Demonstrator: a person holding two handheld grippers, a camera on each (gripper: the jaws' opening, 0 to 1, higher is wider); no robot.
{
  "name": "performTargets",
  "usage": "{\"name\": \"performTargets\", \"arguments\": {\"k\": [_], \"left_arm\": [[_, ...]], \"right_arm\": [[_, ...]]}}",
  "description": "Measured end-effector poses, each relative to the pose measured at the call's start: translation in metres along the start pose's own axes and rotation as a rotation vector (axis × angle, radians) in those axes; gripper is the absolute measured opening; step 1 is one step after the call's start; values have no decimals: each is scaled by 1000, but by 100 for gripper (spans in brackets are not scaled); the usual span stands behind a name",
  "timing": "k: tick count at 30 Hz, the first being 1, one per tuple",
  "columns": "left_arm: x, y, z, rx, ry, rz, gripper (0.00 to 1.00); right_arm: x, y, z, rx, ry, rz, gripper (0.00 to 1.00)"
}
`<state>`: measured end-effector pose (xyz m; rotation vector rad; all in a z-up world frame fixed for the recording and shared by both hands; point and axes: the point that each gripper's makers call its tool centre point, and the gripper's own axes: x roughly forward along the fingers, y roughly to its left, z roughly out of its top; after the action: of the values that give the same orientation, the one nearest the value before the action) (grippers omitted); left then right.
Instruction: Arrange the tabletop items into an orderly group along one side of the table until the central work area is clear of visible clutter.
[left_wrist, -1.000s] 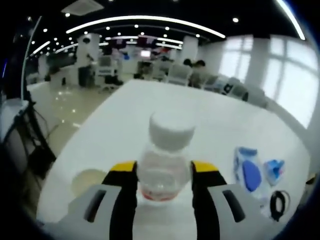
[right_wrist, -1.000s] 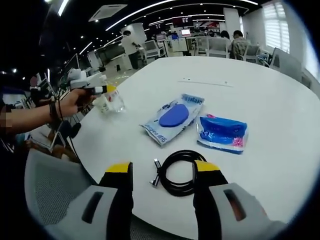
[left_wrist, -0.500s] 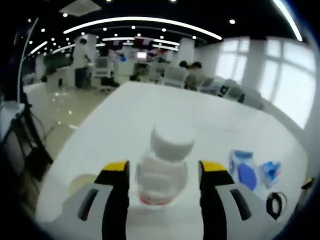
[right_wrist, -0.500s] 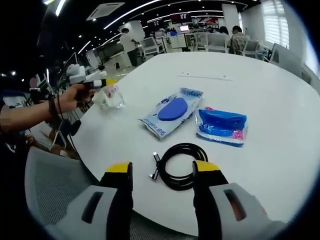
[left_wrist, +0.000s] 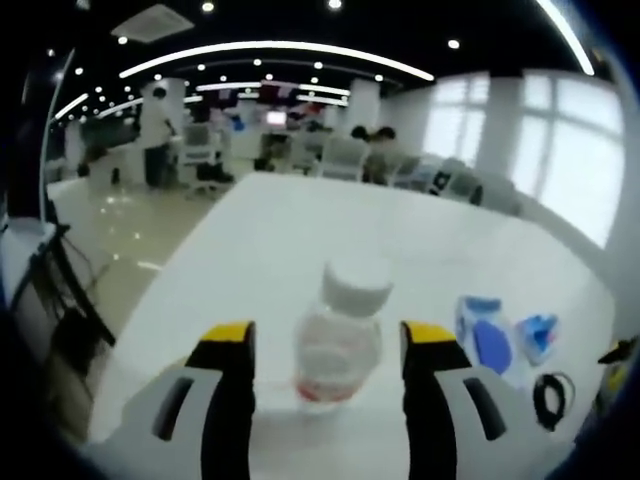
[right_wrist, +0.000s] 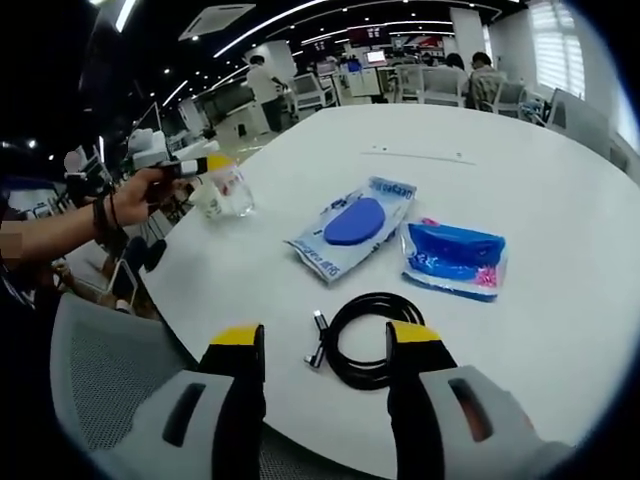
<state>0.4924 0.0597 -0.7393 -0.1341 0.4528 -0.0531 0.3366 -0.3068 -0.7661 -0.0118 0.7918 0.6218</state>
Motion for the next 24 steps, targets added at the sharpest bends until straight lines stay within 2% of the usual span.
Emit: {"name": "performTargets", "arguments": {"k": [5, 7, 16, 20, 24], "left_arm": [[-12, 2, -5, 29, 2, -16, 55], [-17, 7, -7, 53, 7, -11, 55], [-46, 45, -19, 48, 24, 30, 55], [-54, 56, -24, 40, 32, 44, 55], [-58, 59, -29, 48, 44, 46, 55]], "right_arm": [[4, 1, 2, -7, 2, 9, 49], [6, 2, 4, -15, 4, 14, 49], [19, 11, 12, -53, 14, 51, 48], [24, 18, 14, -71, 22, 70, 48], [26, 23, 17, -83, 22, 83, 48]]}}
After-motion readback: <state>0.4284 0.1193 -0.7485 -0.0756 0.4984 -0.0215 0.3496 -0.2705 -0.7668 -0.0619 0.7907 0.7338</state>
